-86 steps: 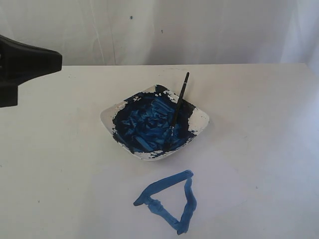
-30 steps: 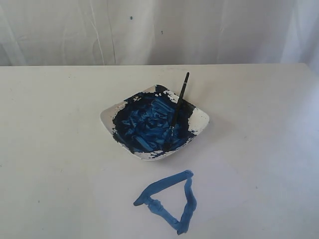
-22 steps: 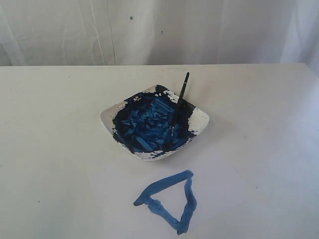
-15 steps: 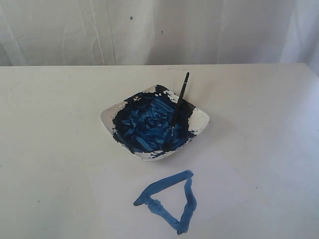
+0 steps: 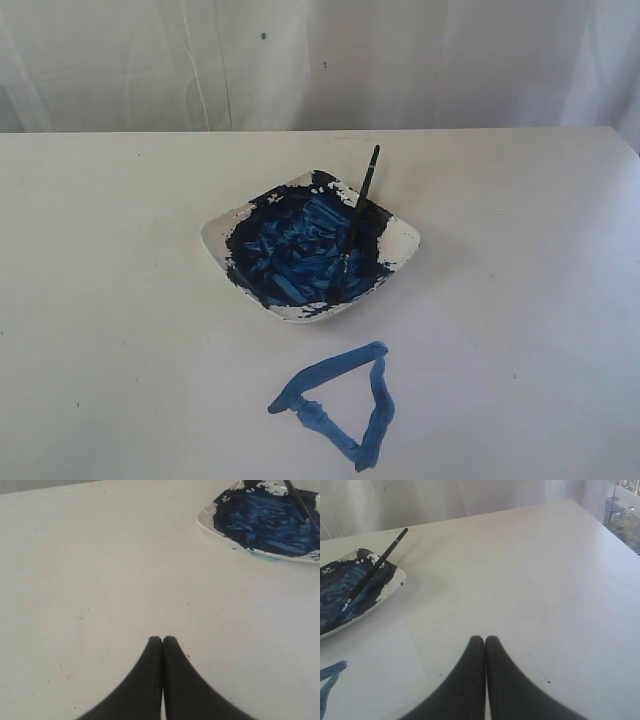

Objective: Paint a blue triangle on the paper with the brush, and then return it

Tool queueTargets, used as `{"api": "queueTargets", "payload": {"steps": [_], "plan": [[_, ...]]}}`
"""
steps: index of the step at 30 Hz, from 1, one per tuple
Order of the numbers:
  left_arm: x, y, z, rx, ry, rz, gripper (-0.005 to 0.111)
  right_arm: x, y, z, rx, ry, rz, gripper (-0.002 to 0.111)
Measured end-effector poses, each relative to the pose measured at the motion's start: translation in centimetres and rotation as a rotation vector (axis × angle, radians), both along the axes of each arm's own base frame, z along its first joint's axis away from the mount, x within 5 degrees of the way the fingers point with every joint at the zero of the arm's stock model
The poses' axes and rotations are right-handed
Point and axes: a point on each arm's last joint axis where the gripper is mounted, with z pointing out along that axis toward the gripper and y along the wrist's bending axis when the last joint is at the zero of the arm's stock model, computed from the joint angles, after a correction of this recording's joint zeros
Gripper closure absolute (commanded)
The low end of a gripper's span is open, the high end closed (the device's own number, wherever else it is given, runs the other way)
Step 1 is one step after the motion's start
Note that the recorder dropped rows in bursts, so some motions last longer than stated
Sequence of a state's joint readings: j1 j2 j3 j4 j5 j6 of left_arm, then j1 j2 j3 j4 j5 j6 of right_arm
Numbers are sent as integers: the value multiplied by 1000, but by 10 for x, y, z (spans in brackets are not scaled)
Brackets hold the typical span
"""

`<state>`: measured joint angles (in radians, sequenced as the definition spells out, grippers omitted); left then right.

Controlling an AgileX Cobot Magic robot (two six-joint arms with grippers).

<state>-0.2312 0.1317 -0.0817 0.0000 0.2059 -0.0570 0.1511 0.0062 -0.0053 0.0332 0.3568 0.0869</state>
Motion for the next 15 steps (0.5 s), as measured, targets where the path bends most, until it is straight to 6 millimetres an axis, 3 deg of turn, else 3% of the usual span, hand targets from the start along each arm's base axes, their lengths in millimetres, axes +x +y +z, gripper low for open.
{"api": "queueTargets", "payload": {"steps": [3,6,15], "plan": [[0,1,-4,10,20,5,107,0,0,0,0,0,0,108],[-3,1,-21,22,63,5,107,0,0,0,0,0,0,108],[-11,3,-27,33,69,-4,107,0,0,0,0,0,0,108]]}}
